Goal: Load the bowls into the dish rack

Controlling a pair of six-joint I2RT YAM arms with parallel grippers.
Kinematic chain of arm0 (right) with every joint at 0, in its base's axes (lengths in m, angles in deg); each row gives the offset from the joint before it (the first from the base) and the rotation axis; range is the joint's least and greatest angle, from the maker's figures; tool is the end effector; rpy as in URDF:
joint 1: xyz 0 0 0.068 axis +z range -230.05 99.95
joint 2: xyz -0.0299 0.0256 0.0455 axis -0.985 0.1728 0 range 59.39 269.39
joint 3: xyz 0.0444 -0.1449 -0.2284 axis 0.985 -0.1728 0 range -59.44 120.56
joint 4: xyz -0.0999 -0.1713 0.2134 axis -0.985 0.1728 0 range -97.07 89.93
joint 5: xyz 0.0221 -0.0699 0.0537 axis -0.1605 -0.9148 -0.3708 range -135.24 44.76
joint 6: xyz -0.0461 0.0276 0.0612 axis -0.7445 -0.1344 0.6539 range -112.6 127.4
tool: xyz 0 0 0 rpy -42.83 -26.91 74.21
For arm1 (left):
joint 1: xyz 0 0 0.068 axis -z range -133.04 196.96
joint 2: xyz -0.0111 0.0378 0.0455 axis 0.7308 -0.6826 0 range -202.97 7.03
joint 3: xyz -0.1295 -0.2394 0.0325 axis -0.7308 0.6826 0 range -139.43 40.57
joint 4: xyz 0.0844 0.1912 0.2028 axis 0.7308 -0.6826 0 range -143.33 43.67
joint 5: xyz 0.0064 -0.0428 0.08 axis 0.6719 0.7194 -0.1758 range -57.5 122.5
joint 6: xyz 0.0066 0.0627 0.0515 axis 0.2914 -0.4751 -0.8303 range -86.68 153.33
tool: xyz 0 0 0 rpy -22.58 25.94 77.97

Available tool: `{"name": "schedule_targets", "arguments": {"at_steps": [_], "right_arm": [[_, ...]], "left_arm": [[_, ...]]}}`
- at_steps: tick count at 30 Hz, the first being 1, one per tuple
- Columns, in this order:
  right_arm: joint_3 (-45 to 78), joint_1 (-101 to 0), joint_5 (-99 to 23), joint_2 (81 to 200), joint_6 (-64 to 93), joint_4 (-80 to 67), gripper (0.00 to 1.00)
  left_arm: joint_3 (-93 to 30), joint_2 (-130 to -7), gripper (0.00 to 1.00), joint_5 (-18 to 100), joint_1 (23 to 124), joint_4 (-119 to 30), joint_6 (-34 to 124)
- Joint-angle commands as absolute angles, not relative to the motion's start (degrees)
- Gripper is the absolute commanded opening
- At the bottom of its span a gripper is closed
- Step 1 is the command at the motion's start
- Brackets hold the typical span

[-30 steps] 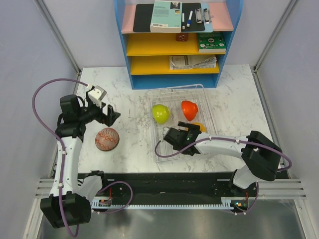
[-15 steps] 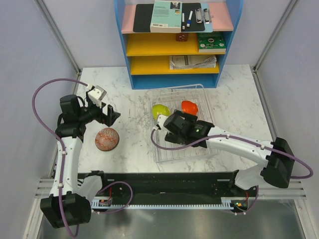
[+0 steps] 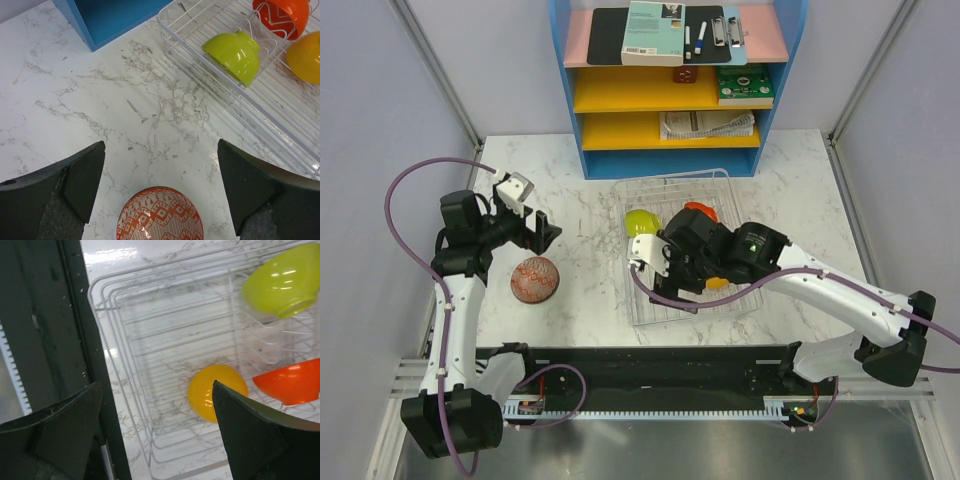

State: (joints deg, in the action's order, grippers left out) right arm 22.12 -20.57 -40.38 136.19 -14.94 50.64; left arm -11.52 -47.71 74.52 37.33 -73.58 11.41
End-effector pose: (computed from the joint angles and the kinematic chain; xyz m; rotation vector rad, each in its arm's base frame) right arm 0.1558 0.2762 0.3393 -1.6838 1.8882 0.3717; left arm 0.2599 -0.0038 0.3143 0.6316 1.8686 -0.4091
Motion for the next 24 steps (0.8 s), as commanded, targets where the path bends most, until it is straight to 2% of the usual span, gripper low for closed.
{"name": "schedule_targets", "arguments": {"at_steps": [1, 12, 24], "right_arm": [[18.9, -20.0, -32.6, 136.2, -17.0, 54.8, 0.98], [11.1, -18.4, -37.5, 139.2, -17.4, 49.1, 0.98], [5.0, -18.1, -52.1, 144.8, -17.9, 37.1, 0.98]], "left_arm": [[-12.7, -48.0, 1.0, 74.2, 37.0, -73.4, 11.4], [-13.0, -48.9, 1.0, 74.3, 37.0, -73.6, 11.4], [-13.1, -49.5, 1.0, 74.7, 37.0, -73.6, 11.3]]}}
